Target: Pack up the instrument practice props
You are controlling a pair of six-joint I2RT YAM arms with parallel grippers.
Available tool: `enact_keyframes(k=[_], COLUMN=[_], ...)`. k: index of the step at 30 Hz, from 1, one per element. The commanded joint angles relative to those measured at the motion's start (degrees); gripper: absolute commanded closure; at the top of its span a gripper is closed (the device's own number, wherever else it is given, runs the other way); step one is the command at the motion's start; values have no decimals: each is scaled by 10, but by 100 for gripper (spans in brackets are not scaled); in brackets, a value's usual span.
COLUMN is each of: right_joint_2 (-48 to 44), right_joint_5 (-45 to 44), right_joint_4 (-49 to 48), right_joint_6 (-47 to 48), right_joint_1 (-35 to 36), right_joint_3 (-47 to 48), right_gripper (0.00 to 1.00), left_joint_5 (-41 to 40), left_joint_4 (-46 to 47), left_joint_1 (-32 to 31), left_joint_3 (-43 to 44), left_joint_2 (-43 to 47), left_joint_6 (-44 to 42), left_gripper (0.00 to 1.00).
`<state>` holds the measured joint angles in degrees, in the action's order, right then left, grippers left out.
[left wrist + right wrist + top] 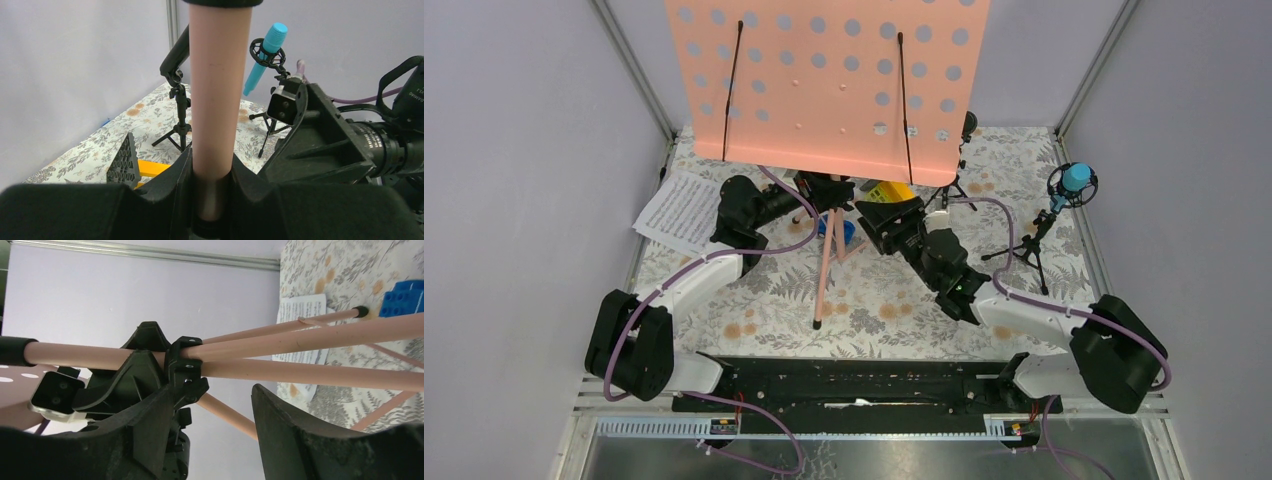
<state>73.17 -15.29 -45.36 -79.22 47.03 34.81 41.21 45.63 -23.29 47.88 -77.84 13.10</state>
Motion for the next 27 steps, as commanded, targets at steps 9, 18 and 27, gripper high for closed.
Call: enact_keyframes(k=[9,18,27], right_joint_2=[65,79,48], right_joint_5=[42,58,75], right_joint_4=[-101,-124,-77], right_joint_6=[-78,-84,59], right_joint_1=[-4,-5,-5], right_joint_3=[45,49,80], right_gripper=[44,68,88], left_joint_5=[-29,-30,-29], left_joint_4=[-80,-81,-81], left_joint_1=[18,18,18], left_joint_3=[-1,0,1], left_joint_2=[-18,-19,-19], left_joint_6=[40,39,42], left_gripper=[100,100,100])
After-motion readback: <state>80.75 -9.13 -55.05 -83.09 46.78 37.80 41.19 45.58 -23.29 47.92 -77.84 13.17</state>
